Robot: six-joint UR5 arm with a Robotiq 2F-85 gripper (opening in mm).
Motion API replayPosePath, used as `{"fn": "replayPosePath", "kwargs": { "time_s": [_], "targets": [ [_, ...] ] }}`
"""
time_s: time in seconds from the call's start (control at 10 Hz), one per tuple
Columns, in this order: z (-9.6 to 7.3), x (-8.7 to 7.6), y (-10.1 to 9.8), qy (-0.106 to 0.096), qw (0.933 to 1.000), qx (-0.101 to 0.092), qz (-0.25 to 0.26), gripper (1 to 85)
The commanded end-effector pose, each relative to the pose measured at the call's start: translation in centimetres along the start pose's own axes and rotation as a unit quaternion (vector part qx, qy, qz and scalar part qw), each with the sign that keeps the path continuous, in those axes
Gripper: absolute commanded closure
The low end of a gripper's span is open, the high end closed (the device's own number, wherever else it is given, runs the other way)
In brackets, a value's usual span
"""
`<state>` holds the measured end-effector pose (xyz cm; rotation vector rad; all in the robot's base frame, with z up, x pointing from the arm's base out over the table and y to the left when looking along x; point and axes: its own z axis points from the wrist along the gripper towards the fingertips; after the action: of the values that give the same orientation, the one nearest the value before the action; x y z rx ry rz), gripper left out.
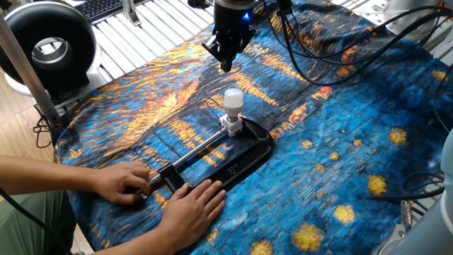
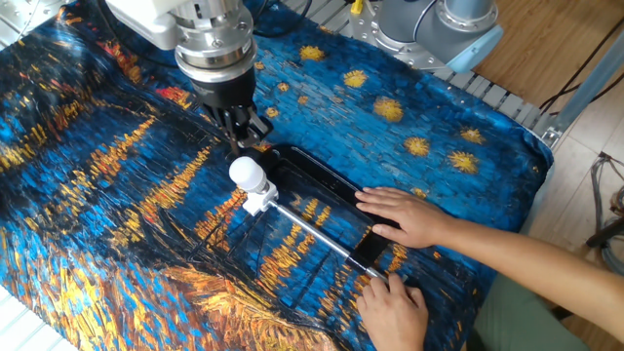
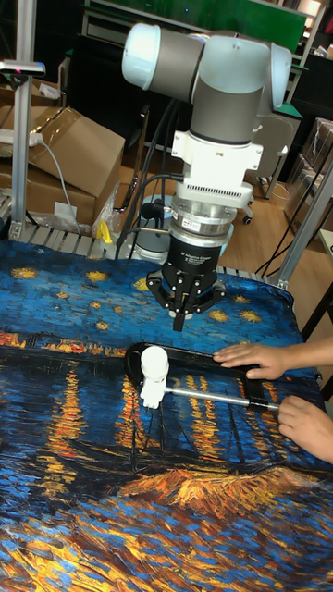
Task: Install the light bulb by rotating it
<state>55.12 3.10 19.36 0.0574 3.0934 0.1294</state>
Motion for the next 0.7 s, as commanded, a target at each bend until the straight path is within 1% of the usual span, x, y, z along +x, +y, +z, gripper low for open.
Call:
{"fn": "replayPosePath", "kwargs": {
  "time_s": [0.0,0.2,0.5,0.6],
  "targets": [
    [0.3,-0.1,-0.9,-0.01,0.9998,0.003,-0.016,84.7],
    [0.3,-0.2,-0.9,-0.011,0.9998,0.004,-0.018,84.7],
    [0.3,-0.2,-0.5,-0.012,0.9993,-0.005,-0.035,84.7],
    [0.3,-0.2,-1.6,-0.01,0.9983,0.017,-0.055,84.7]
  ]
}}
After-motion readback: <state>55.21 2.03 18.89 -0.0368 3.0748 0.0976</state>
